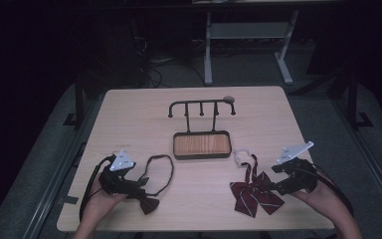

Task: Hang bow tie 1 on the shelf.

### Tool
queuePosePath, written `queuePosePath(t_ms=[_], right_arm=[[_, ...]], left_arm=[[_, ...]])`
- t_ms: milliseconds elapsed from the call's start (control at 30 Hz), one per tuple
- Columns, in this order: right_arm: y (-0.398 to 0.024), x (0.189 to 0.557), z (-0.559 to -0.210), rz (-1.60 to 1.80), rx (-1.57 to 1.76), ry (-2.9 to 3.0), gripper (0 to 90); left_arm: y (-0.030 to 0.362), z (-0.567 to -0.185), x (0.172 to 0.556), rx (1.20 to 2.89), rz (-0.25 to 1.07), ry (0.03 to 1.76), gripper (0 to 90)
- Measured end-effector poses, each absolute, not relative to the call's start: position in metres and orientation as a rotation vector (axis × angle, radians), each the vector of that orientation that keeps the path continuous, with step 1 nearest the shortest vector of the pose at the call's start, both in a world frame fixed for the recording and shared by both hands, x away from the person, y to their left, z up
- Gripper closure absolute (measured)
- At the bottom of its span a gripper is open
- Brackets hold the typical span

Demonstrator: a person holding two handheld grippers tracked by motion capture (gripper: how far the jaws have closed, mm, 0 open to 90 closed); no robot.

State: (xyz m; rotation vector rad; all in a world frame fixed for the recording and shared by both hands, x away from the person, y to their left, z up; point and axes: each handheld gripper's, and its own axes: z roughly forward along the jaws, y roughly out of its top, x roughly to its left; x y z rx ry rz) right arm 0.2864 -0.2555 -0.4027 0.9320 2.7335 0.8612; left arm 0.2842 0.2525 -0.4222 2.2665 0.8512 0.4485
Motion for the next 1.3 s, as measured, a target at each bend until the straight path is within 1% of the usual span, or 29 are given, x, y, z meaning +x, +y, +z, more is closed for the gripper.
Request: queuePosePath(t_ms=[167, 600, 633, 800, 1000, 1300], right_arm=[[-0.245, 0.293, -0.401, 0.832, 0.900, 2.759, 31.7], [-0.225, 0.317, -0.404, 0.772, 0.835, 2.827, 35.5], [-0.222, 0.321, -0.404, 0.769, 0.846, 2.838, 37.6], [-0.217, 0.333, -0.404, 0.744, 0.838, 2.858, 39.0], [-0.212, 0.344, -0.403, 0.725, 0.815, 2.866, 45.1], [-0.207, 0.362, -0.404, 0.662, 0.831, 2.876, 48.8]], left_arm=[[0.253, -0.422, 0.284, 2.263, 0.446, 0.851, 27.8], [0.251, -0.421, 0.283, 2.263, 0.443, 0.833, 27.3], [0.251, -0.422, 0.283, 2.258, 0.437, 0.845, 27.3], [0.253, -0.422, 0.284, 2.261, 0.442, 0.843, 27.3], [0.253, -0.419, 0.284, 2.232, 0.455, 0.849, 27.3], [0.254, -0.420, 0.284, 2.232, 0.452, 0.858, 27.3]])
